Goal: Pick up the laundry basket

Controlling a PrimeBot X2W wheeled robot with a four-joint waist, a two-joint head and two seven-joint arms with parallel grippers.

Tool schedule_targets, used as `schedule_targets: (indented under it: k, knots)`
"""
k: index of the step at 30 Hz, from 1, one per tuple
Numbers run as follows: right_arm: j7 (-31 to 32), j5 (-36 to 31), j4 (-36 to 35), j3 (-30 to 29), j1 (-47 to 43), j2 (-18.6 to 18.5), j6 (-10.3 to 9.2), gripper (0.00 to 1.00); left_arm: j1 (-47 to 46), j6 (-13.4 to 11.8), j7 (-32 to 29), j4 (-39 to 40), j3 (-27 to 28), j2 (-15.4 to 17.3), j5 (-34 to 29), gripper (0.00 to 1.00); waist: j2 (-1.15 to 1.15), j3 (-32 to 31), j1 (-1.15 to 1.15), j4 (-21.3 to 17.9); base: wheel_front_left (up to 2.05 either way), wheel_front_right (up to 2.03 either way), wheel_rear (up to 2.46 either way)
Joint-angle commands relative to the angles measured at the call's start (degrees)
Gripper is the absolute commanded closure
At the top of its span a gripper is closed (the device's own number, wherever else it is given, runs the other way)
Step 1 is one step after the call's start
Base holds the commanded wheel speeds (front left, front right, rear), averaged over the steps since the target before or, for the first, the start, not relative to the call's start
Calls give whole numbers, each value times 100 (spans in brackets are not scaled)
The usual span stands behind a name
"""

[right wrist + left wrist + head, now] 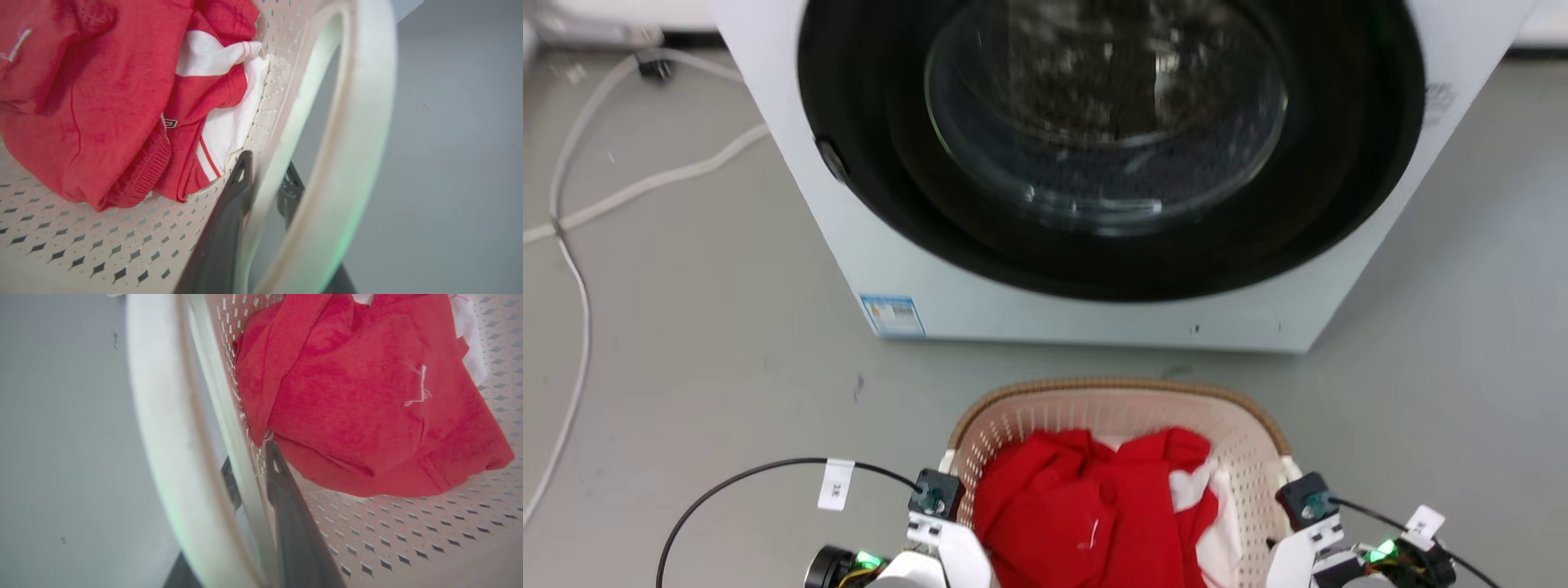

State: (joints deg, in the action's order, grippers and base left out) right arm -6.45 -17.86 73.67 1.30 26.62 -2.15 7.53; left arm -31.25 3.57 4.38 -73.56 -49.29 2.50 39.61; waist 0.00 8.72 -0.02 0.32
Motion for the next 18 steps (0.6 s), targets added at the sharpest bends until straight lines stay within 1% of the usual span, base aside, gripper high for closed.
schedule_targets:
  k: [1,3,9,14,18]
  knots:
    - [114,132,19,256,-169,-136,-7,100,13,32,-38,-2,-10,122,17,100,0,-538,2,66,0,0,0]
    - [265,490,26,628,-271,-134,-6,100,115,66,-190,-11,-39,132,29,100,0,-759,2,58,0,0,0]
    - [729,1503,4,1634,-251,-125,-5,100,113,166,-591,-15,-108,197,83,100,0,-1080,2,61,0,0,0]
    - [1064,2226,-163,2210,-222,-106,-3,100,42,245,-952,-16,-145,205,125,100,0,-1239,2,104,0,0,0]
    - [1345,2664,-235,2579,-169,-94,3,100,-23,286,-1234,-14,-178,218,156,100,0,-1324,2,122,0,0,0]
